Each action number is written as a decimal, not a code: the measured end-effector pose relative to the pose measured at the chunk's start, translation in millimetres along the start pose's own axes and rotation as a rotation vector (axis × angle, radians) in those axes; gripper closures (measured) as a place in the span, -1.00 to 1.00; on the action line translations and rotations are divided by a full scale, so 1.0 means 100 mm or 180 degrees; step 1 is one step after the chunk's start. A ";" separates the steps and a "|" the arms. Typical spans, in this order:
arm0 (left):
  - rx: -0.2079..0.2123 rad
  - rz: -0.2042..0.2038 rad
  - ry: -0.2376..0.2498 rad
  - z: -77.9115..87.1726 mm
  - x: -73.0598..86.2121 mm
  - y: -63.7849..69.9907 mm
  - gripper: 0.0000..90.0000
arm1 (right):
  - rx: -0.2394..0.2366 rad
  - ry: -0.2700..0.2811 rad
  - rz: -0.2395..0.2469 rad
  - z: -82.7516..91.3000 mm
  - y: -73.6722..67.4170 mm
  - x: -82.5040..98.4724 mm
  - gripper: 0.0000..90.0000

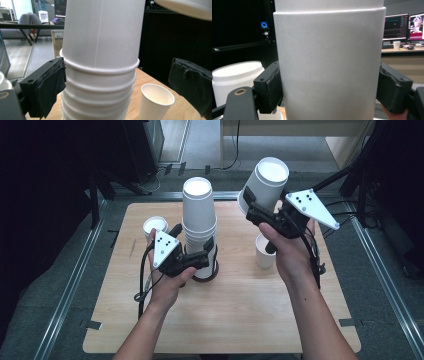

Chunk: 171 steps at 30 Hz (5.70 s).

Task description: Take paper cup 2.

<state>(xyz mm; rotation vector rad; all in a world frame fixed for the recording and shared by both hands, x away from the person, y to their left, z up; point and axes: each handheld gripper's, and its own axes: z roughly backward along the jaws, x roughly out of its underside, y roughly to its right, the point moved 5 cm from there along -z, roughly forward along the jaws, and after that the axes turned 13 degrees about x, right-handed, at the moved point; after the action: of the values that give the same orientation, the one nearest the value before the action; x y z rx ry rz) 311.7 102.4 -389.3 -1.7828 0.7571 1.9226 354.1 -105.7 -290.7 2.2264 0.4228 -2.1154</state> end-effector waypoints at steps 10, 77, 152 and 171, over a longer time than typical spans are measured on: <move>0.0019 0.0022 -0.0048 0.19 0.17 0.07 -1.00 | 0.0058 -0.0007 0.0176 0.21 0.08 0.40 -0.58; 0.0743 0.0267 -0.0909 0.38 0.90 0.49 -0.93 | -0.0380 0.0118 0.2081 0.95 -0.44 2.31 -0.59; 0.1121 0.0321 -0.1416 0.41 0.92 0.50 -0.59 | -0.0483 0.0693 0.3509 1.04 -0.54 2.48 -0.70; 0.0878 0.0303 -0.0887 0.51 0.74 0.34 -0.50 | -0.0525 0.0542 0.2926 1.09 -0.53 2.22 -1.00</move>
<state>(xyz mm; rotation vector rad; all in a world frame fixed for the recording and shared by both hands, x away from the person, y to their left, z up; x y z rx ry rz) 243.4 104.0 -457.0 -1.3056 0.9652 1.9619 243.3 -40.5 -508.9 1.9361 -0.3615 -1.3569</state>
